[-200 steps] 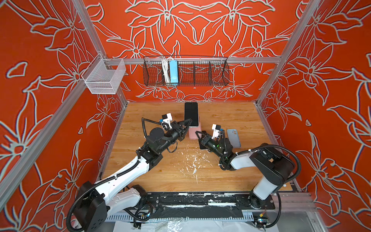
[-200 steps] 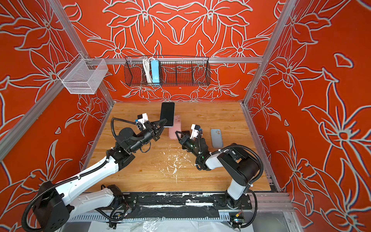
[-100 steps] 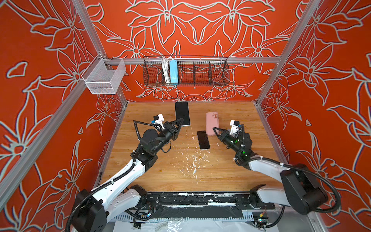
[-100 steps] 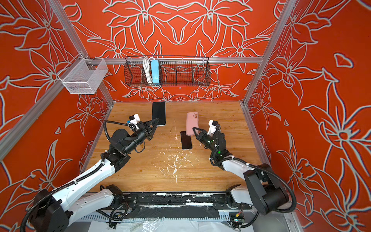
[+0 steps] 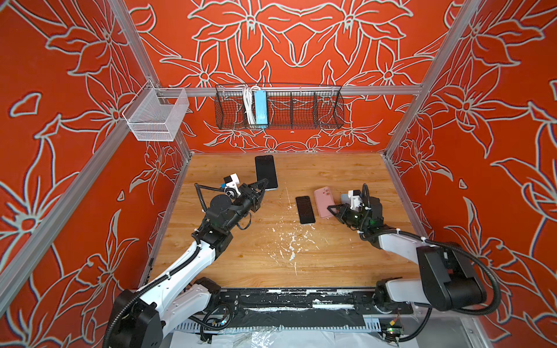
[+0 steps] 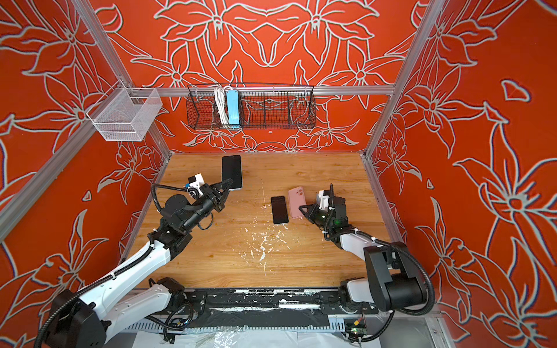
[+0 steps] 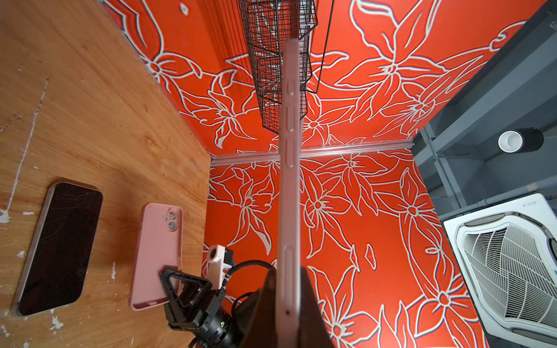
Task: Take the phone out of the phone case
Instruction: 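Lay the pink case flat beside the blue case and open the right gripper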
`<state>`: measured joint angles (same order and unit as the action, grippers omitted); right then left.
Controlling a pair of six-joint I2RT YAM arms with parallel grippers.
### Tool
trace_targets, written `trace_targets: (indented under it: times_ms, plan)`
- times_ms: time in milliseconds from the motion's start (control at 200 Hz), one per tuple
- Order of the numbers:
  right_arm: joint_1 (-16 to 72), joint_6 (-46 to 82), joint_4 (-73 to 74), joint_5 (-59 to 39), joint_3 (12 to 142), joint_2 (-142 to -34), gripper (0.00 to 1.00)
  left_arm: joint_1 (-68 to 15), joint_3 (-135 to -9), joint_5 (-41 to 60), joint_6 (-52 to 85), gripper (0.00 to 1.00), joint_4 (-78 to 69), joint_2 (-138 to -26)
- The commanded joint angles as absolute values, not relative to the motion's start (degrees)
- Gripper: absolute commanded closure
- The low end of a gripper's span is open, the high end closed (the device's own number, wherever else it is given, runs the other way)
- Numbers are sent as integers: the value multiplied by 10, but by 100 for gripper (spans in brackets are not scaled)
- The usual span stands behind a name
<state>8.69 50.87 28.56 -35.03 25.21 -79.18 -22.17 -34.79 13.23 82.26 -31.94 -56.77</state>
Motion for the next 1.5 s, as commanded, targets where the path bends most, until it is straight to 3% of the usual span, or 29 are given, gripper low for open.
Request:
trace_targets:
  times_ms: [0, 626, 811, 1001, 1496]
  plan:
    - [82, 483, 305, -352, 243, -812, 92, -215, -346, 147, 823, 100, -369, -556]
    - [80, 468, 310, -250, 232, -859, 88, -196, -336, 168, 830, 100, -372, -561]
    - [80, 465, 305, -235, 247, -884, 81, -194, -334, 170, 830, 100, -371, -561]
    - [79, 472, 299, -210, 246, -889, 66, -191, -328, 167, 830, 100, -369, -561]
    - [85, 473, 209, -134, 227, -760, 41, -185, -320, 170, 821, 100, -370, -589]
